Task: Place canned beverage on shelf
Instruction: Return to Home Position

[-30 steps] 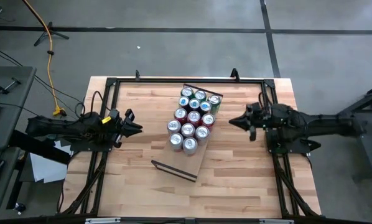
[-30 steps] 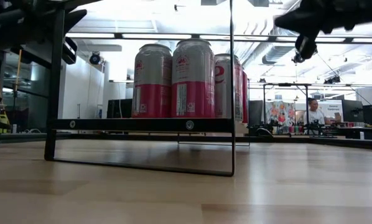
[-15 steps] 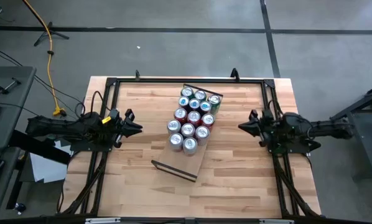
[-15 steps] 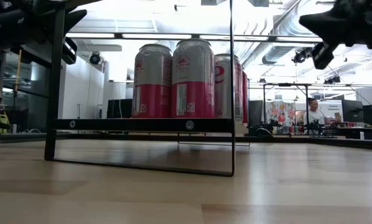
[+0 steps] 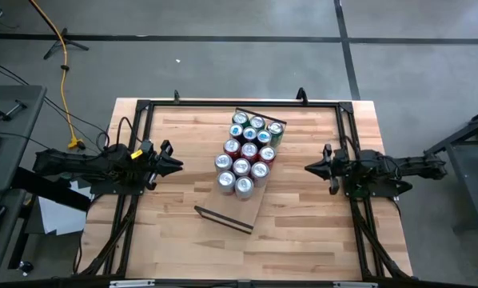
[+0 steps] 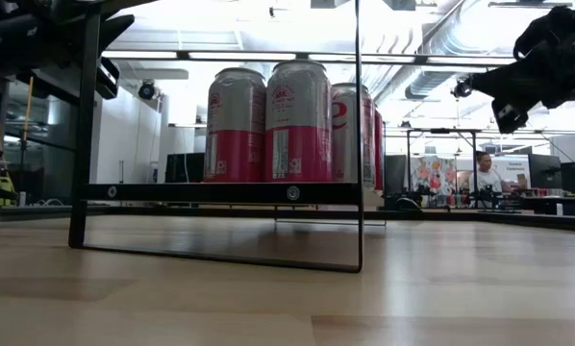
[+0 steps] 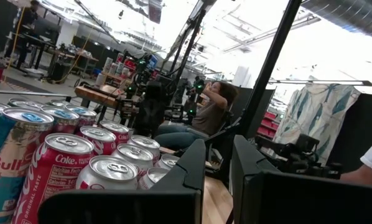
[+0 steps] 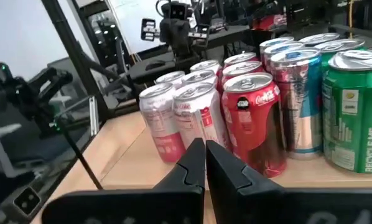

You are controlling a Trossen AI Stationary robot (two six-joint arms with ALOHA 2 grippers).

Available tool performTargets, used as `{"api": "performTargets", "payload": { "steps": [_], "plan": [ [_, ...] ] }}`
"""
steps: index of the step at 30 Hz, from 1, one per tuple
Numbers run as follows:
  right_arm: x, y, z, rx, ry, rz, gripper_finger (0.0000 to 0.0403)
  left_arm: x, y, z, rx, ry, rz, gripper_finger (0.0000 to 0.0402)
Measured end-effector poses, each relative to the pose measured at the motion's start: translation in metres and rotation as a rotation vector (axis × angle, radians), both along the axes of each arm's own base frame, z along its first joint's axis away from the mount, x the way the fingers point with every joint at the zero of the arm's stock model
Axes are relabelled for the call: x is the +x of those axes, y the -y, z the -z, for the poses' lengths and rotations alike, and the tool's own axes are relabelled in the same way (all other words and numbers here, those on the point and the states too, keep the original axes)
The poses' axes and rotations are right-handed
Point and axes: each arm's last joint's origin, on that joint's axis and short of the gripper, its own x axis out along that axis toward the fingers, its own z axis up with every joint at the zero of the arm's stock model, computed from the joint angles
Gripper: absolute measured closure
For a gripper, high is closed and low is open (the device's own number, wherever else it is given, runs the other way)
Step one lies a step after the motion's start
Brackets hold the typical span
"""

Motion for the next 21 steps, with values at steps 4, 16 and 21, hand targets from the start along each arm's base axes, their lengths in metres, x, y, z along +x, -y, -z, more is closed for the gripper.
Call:
{"api": "performTargets", "payload": {
  "steps": [4, 16, 21],
  "plan": [
    [0.0003, 0.0000, 0.0023, -0.034, -0.028, -0.015, 0.0403, 0.0000, 0.0000, -0.0002, 0.000, 0.000, 0.000, 0.0398],
    [0.0011, -0.0001, 0.0033, 0.031, -0.040, -0.013, 0.0403, 0.0006, 0.0000, 0.0022, 0.001, -0.026, 0.000, 0.0398],
    [0.0011, -0.0001, 0.0032, 0.031, -0.040, -0.013, 0.0403, 0.0007, 0.0000, 0.0030, 0.001, -0.034, 0.000, 0.0398]
  ]
}}
